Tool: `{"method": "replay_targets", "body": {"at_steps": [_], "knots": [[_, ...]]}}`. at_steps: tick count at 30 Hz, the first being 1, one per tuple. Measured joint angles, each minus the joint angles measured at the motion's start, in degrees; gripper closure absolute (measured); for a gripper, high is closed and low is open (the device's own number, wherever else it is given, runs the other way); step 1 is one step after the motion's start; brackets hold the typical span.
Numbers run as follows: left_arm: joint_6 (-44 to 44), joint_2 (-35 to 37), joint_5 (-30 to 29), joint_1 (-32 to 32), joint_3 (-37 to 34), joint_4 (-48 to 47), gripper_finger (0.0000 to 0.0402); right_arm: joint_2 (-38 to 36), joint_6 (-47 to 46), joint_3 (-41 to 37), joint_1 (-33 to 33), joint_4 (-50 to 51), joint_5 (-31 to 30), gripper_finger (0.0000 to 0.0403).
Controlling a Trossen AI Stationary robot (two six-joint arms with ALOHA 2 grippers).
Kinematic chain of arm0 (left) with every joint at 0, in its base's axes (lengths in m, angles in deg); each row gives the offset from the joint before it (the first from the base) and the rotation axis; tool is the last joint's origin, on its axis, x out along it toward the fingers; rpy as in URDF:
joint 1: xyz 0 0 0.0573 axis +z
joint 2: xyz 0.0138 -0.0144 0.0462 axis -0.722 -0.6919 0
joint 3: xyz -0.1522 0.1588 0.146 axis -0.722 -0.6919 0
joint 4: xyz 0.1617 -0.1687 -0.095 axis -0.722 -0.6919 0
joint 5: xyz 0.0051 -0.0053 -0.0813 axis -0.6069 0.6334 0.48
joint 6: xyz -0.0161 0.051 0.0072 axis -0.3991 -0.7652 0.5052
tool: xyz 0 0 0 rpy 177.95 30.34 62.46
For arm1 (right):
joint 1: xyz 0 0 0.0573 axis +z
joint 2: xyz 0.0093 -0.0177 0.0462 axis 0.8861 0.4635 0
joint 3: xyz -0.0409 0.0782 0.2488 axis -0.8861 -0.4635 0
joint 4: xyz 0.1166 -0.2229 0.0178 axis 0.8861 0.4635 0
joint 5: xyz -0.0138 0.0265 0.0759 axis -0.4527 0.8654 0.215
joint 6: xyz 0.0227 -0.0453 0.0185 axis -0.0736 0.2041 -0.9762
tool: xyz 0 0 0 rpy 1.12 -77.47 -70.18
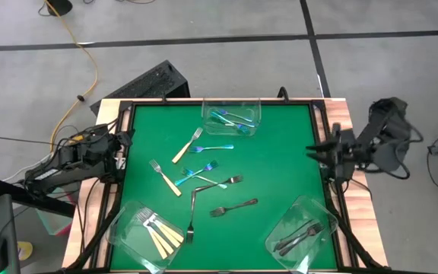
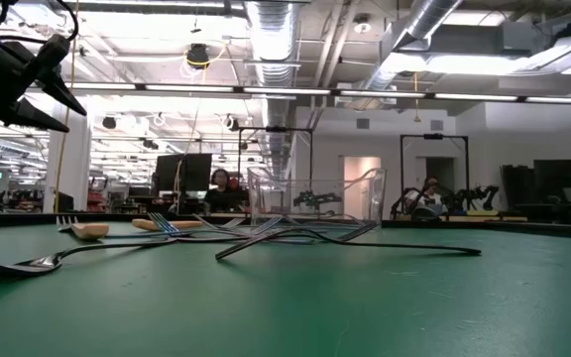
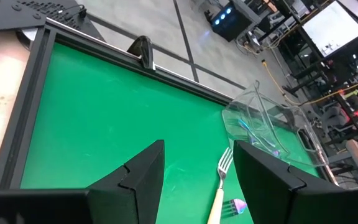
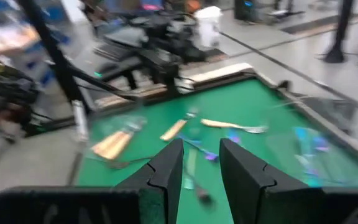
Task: Sort silverware by color (type)
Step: Put the blue fork into the top transparent bin
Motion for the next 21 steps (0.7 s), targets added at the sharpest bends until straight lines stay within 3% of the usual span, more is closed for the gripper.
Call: {"method": "replay_targets", "body": {"at_steps": [6, 11, 14, 21], "knots": [[0.23, 0.00, 0.05, 0.00, 0.00, 0.00, 0.0226, -3.44, 15.76, -15.03, -0.24, -36.37, 6.76, 0.0276], [-0.08, 0.00, 0.55, 0.02, 0.00, 0.00, 0.0226, -2.70, 32.56, -24.28, -4.74, -66.01, 19.09, 0.0276], [-0.09, 0.00, 0.70, 0.00, 0.00, 0.02, 0.0226, -2.53, 36.36, -26.17, -9.25, -74.78, 24.74, 0.0276], [-0.55, 0.00, 1.55, 0.02, 0.00, 0.03, 0.0226, -2.50, 32.52, -26.25, -22.47, -80.00, 41.23, 0.0276]]}}
